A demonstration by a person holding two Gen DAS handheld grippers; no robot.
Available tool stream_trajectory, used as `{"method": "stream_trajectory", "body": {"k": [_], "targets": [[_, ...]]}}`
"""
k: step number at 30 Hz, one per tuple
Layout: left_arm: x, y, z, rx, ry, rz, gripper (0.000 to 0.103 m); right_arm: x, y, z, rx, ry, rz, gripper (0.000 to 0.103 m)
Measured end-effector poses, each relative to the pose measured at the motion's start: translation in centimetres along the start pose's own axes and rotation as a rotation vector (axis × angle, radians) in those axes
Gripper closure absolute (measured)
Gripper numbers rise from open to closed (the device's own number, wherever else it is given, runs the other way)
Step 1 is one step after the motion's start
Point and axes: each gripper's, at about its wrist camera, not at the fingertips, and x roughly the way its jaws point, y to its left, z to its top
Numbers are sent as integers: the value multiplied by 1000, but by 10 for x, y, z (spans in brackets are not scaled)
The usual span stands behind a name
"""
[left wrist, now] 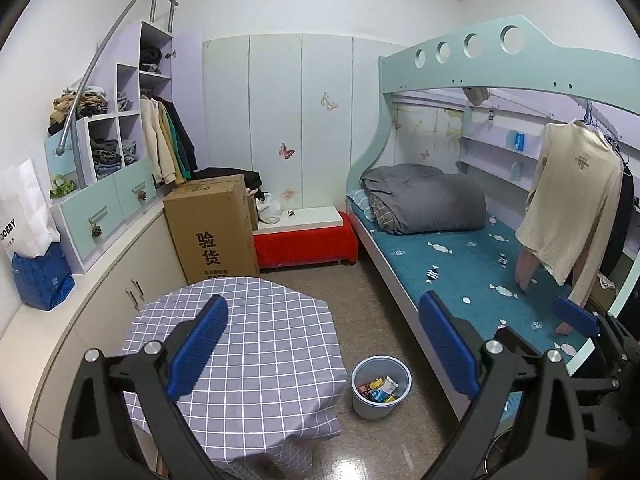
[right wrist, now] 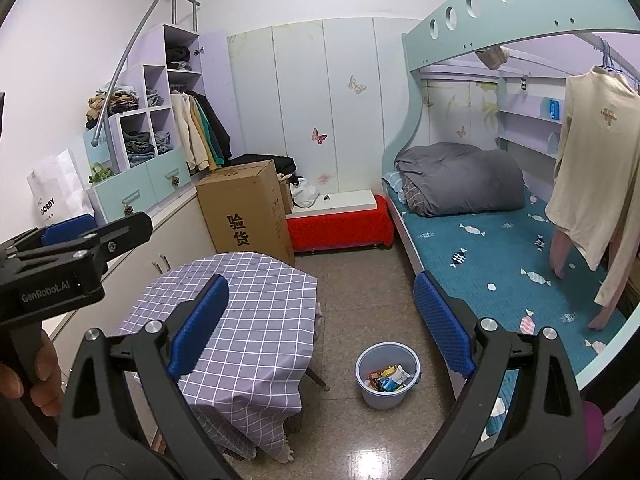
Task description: Collect trash
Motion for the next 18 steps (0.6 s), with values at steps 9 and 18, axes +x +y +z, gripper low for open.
{"method": "stream_trajectory", "body": {"k": [9, 18], "targets": [[2, 3, -2, 3, 7, 4, 9, 1, 0, -2, 3, 3, 3, 11], [5, 3, -2, 6, 9, 9, 9, 6, 7, -5, 7, 12, 5, 11]]}}
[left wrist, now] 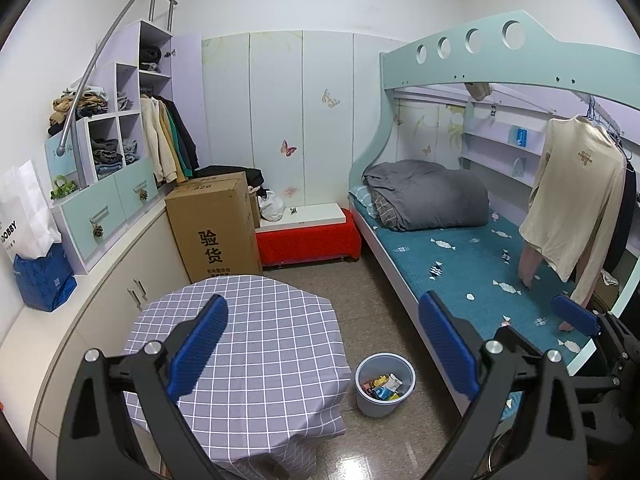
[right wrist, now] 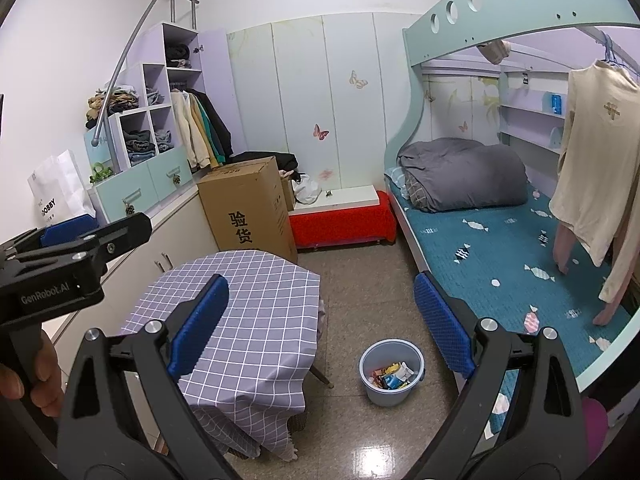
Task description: Collect trash
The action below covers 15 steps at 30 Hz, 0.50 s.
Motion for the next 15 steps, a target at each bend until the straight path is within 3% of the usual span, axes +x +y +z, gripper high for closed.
{"method": "stream_trajectory", "body": {"k": [15], "targets": [[9, 9, 1, 0, 10, 10, 9, 10, 8, -1, 0, 12, 4, 11]]}}
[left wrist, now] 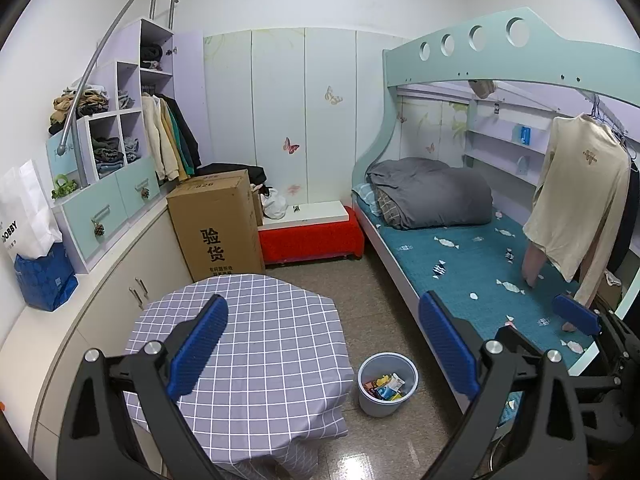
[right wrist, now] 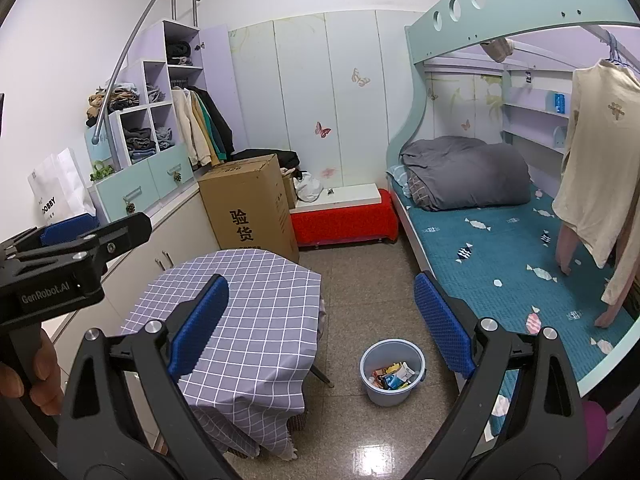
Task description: Collect trash
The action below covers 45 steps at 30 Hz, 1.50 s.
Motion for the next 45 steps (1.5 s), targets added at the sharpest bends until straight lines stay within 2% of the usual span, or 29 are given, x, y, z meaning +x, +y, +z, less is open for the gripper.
{"method": "stream_trajectory", "body": {"k": [45], "targets": [[28, -8, -1, 15, 20, -5, 9, 17, -8, 4, 30, 24, 1, 11]]}}
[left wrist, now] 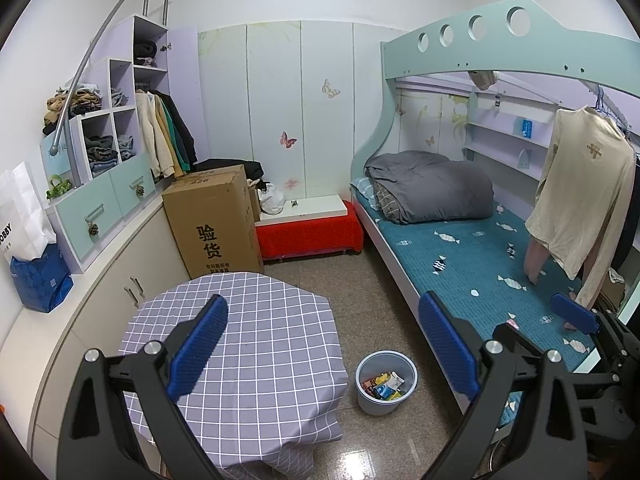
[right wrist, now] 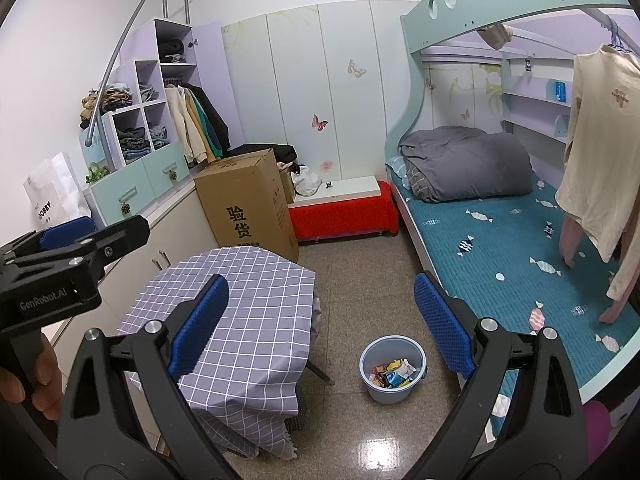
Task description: Collect trash
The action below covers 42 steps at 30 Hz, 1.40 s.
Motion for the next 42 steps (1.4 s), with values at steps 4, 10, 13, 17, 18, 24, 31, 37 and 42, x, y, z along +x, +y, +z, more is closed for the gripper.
{"method": "stream_trajectory", "body": {"k": [4, 10, 13, 17, 18, 24, 31, 37, 42], "targets": [[3, 0, 0, -1, 1, 3, 9, 1, 0, 1, 0, 1, 1, 11], [7, -2, -1, -1, 3, 8, 9, 6, -1, 3, 2, 8, 3, 11], [11, -3, -2, -1, 6, 8, 9, 7, -2, 3, 2, 8, 5, 11], [13, -4, 1, 2, 7, 12, 9, 13, -5, 3, 5, 13, 10, 11], [13, -4, 1, 2, 8, 12, 9, 13, -5, 3, 5, 14, 10, 11], [16, -3, 3, 5, 10, 15, 9, 16, -4, 3, 7, 15, 14, 11], [22, 0, 6, 7, 12, 23, 9, 24, -7, 7, 8, 18, 24, 11], [25, 2, 10, 5, 16, 26, 9, 26, -7, 8, 9, 21, 27, 11], [30, 2, 13, 1, 23, 30, 9, 28, -10, 9, 11, 26, 31, 11]]}}
